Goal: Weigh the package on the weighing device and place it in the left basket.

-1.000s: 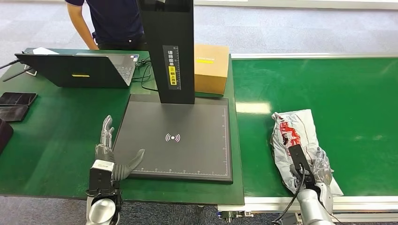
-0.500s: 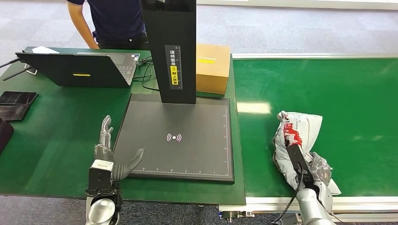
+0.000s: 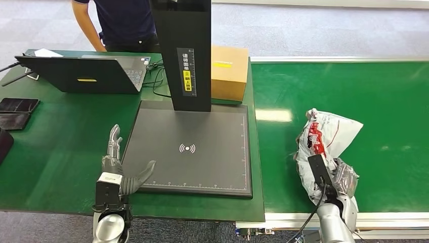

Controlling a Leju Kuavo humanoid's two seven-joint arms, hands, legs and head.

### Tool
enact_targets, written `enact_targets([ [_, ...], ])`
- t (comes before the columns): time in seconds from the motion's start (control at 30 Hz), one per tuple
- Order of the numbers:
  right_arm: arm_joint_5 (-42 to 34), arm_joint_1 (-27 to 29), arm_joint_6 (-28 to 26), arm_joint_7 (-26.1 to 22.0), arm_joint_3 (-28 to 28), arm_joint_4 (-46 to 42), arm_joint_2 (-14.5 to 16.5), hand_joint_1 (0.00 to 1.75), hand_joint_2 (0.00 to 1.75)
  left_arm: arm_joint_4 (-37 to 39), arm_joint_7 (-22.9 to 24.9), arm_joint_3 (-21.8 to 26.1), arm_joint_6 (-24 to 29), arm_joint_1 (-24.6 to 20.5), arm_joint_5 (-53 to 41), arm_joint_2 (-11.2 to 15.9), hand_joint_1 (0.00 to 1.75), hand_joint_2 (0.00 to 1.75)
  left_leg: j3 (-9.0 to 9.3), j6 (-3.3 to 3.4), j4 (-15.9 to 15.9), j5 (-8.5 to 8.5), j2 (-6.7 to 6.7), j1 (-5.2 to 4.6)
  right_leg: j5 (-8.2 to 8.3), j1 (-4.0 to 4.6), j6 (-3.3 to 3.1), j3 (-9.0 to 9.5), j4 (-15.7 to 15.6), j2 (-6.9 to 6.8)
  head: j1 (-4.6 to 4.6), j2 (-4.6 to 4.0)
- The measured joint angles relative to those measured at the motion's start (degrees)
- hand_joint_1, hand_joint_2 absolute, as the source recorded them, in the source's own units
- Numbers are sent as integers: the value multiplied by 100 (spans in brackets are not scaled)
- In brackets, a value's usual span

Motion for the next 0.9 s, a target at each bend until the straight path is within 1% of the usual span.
enact_targets([
  [0.33,-443,432,-62,-444,554,-1572,398,166,175,2,-62,43,-81,-13,1,-32,0,175,-15,0,0,0,0,0,0,0,0,-17,0,0,0,0],
  [0.43,-550,552,-57,-541,762,-1978,483,166,175,2,-71,53,-86,-17,2,-32,0,175,-18,0,0,0,0,0,0,0,0,-19,0,0,0,0],
  [0.57,-667,698,-22,-721,1130,-2452,552,161,175,4,-93,67,-98,-29,5,-32,0,175,-20,0,0,0,0,0,0,0,0,-22,1,0,-1,0],
  [0.7,-692,768,15,-780,1574,-2747,580,160,175,10,-134,85,-105,-47,19,-32,0,175,-22,0,0,0,1,0,0,0,0,-24,1,1,-1,0],
  [0.9,-717,723,82,-836,2271,-2777,577,160,175,38,-215,97,-101,-64,99,-32,0,175,-24,0,0,1,1,0,0,0,0,-26,1,1,-1,0],
])
